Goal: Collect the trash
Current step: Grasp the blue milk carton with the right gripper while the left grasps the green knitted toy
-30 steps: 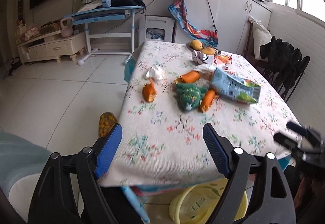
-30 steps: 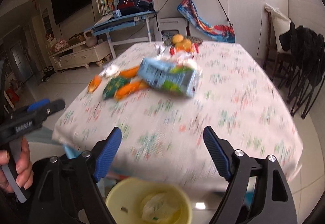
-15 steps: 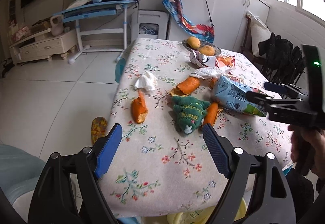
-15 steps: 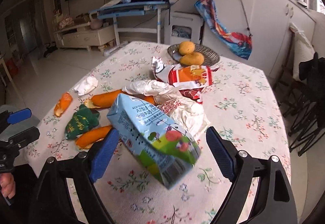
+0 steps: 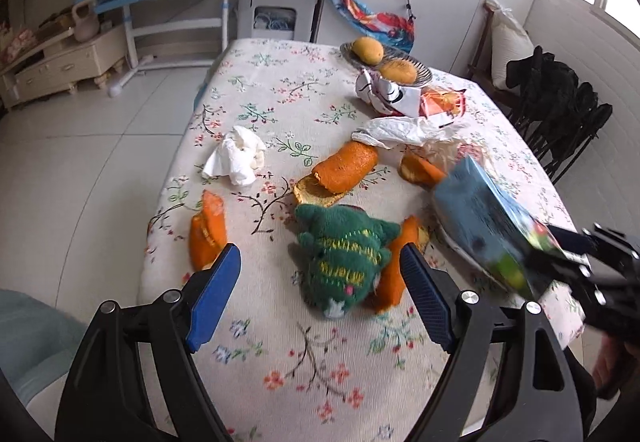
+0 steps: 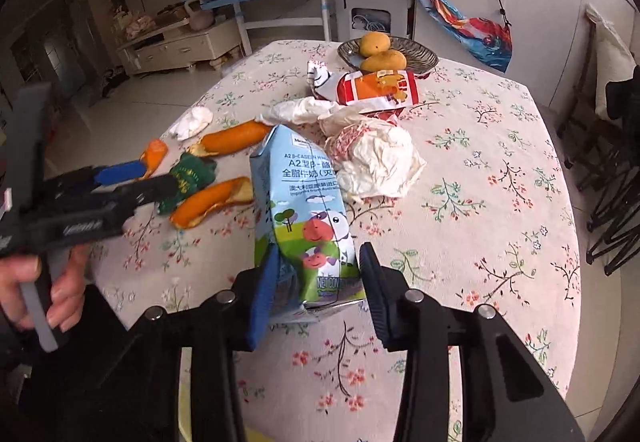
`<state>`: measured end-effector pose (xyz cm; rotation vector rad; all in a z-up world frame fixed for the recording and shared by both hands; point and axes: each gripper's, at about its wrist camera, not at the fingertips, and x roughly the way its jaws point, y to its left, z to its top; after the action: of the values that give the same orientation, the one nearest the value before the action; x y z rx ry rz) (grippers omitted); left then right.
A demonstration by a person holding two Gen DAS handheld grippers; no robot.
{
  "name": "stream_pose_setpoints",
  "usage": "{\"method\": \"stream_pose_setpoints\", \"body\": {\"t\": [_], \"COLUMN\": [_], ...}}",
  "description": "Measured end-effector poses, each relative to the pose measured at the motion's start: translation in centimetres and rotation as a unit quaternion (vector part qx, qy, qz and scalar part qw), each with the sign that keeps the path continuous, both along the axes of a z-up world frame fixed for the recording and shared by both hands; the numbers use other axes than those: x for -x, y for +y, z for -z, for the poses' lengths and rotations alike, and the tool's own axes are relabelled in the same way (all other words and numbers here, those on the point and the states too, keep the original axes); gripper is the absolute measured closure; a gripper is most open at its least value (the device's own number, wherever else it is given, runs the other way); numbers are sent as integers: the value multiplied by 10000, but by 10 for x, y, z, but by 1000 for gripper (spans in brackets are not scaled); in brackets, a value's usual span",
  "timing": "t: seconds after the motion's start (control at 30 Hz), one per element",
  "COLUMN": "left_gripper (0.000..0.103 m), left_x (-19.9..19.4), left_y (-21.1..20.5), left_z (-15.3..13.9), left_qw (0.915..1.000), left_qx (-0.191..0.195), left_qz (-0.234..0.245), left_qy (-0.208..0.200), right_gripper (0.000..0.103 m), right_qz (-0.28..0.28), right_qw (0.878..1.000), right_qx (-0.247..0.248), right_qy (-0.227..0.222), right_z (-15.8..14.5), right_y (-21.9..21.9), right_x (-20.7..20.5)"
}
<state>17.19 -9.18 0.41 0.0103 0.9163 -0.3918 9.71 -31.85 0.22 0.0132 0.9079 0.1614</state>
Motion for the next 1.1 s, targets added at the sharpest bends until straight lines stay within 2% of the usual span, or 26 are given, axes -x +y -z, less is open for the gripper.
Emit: {"method": "stream_pose_setpoints", "body": {"t": [0.03,0.07,0.1,0.27,0.33,0.37,0.4,0.5,0.6,0.73,0.93,1.1], "left_gripper": [25,25,25,32,40,48,60,71,77,77,78,78], "left_x": [-3,-8,-11,-20,-21,-21,-21,-16,-11,2,27,61], "left_y": [-2,-6,-8,-12,-12,-12,-12,-17,-12,1,16,25], "left_z": [2,5,7,14,14,13,13,13,10,2,-11,-31], "left_qw": [10000,9999,9998,9992,9993,9992,9992,9992,9993,9991,9987,9971], "left_qx": [-35,-63,-74,-3,23,44,72,68,185,394,504,643], "left_qz": [-13,-20,-29,-131,-102,-77,-34,125,107,22,-77,-139], "left_qy": [40,121,186,366,370,378,398,380,306,136,-91,-388], "right_gripper": [56,44,40,30,30,36,55,72,72,72,72,72], "right_qz": [26,93,128,-16,-119,-169,-197,-106,108,409,680,759], "right_qw": [10000,9999,9998,9997,9991,9986,9980,9978,9971,9938,9859,9820], "right_qx": [58,91,43,-159,-194,-247,-347,-457,-670,-1023,-1514,-1689], "right_qy": [-38,-83,-110,166,359,447,494,474,358,136,-193,-365], "right_z": [0,-1,-1,11,22,28,31,33,30,26,22,15], "right_y": [0,-1,-3,3,8,9,9,7,-3,-17,-19,-10], "right_x": [-2,-6,-10,-42,-50,-53,-52,-42,-26,-1,36,57]}}
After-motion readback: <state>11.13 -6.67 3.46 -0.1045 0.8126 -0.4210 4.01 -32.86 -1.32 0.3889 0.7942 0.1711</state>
